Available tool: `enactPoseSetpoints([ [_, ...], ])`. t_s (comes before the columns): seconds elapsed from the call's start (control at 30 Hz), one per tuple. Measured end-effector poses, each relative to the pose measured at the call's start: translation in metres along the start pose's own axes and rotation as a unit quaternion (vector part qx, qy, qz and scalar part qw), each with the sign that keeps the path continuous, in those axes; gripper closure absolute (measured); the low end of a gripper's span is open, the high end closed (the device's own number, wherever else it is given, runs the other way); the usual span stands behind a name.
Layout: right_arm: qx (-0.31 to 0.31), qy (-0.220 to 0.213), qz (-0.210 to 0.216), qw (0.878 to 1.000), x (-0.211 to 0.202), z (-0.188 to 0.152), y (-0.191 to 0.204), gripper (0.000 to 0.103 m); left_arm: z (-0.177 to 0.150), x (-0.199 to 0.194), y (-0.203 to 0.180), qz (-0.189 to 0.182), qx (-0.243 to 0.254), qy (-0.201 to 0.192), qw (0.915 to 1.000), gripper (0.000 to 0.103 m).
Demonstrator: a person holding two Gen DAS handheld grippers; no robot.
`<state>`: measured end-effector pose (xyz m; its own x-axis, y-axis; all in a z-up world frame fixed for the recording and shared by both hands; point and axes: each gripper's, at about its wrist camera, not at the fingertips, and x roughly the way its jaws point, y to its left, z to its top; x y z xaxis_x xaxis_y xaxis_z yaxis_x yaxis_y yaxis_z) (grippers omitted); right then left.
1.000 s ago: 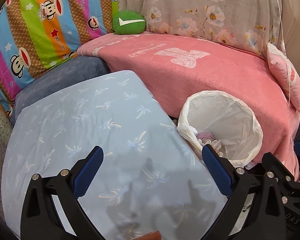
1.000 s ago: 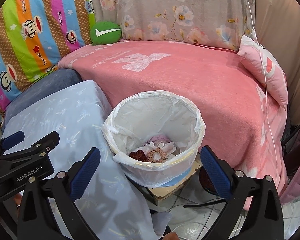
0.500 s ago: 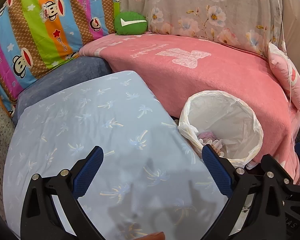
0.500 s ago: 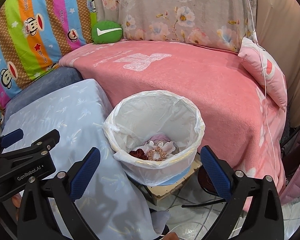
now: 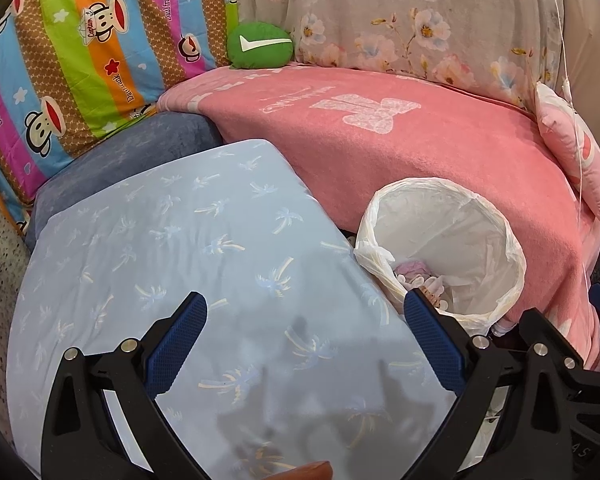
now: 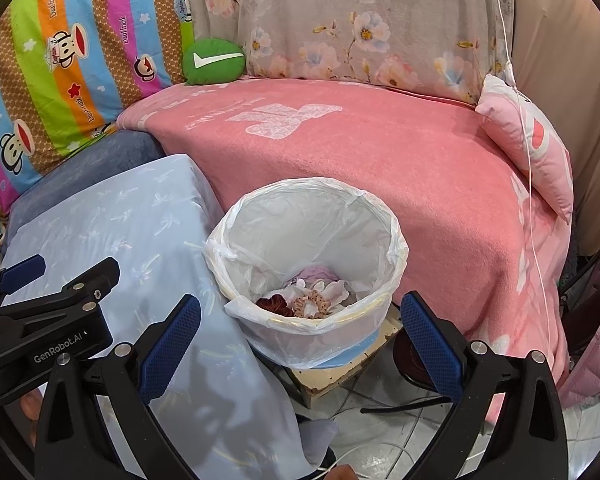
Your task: Organize soft objects
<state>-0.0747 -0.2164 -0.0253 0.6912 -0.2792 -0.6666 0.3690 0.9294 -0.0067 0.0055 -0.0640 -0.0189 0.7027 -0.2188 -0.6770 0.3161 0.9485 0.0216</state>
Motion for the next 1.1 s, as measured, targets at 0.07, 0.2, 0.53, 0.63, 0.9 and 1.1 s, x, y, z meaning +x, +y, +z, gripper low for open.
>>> enactPoseSetpoints([
  [0.07,0.0,0.001,0.0,1.0,0.0008,0.0,-0.0006,0.006,-0.0001,0.0009,-0.0005,0.001,0.0,0.001,1.0,0.008],
  [0.2,0.0,0.001,0.0,1.0,0.0008,0.0,-0.0006,0.006,-0.0004,0.0024,-0.0002,0.005,-0.003,0.002,1.0,0.008],
  [0.53,0.001,0.003,-0.001,1.0,0.0022,-0.0025,-0.0012,0.006,-0.0033,0.0051,0.0005,0.016,-0.015,0.009,0.9997,0.008],
  [0.63,0.002,0.004,-0.001,1.0,0.0033,-0.0058,-0.0009,0.006,-0.0043,0.0051,0.001,0.019,-0.016,0.009,0.9997,0.008],
  [0.9,0.003,0.005,-0.001,1.0,0.0037,-0.007,-0.0008,0.006,-0.0055,0.0033,-0.0023,0.019,-0.012,0.006,0.9997,0.008],
  [1.1,0.002,0.005,-0.001,1.0,0.004,-0.0068,-0.001,0.006,-0.0056,0.0035,-0.0028,0.019,-0.012,0.006,0.9997,0.008],
])
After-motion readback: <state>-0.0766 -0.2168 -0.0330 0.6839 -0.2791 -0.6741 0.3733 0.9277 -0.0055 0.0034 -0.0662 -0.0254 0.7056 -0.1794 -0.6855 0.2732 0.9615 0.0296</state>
